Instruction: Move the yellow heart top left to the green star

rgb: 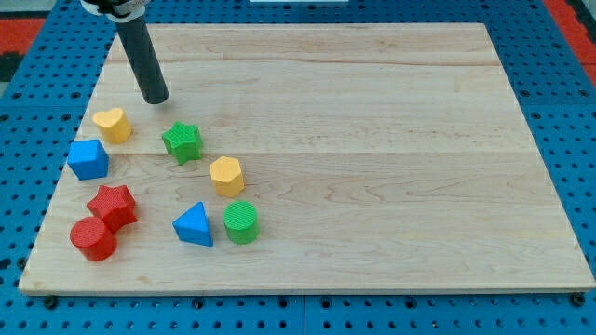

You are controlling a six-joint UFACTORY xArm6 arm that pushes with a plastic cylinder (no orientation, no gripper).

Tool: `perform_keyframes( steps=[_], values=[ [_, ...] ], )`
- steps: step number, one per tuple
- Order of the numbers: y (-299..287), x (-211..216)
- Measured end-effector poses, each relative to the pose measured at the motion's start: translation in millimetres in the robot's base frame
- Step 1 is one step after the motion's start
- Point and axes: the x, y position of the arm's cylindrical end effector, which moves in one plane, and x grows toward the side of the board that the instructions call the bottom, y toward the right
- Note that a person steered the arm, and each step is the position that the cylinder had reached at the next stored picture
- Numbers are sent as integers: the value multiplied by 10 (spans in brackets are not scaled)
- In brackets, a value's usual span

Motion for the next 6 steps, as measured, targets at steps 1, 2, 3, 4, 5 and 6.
perform_keyframes(
  steps=[1, 2, 3, 4, 5, 6],
  values=[
    [0, 41],
    [1, -196],
    [-132, -165],
    [-357, 0],
    [-915, -128],
    [-963, 282]
  ],
)
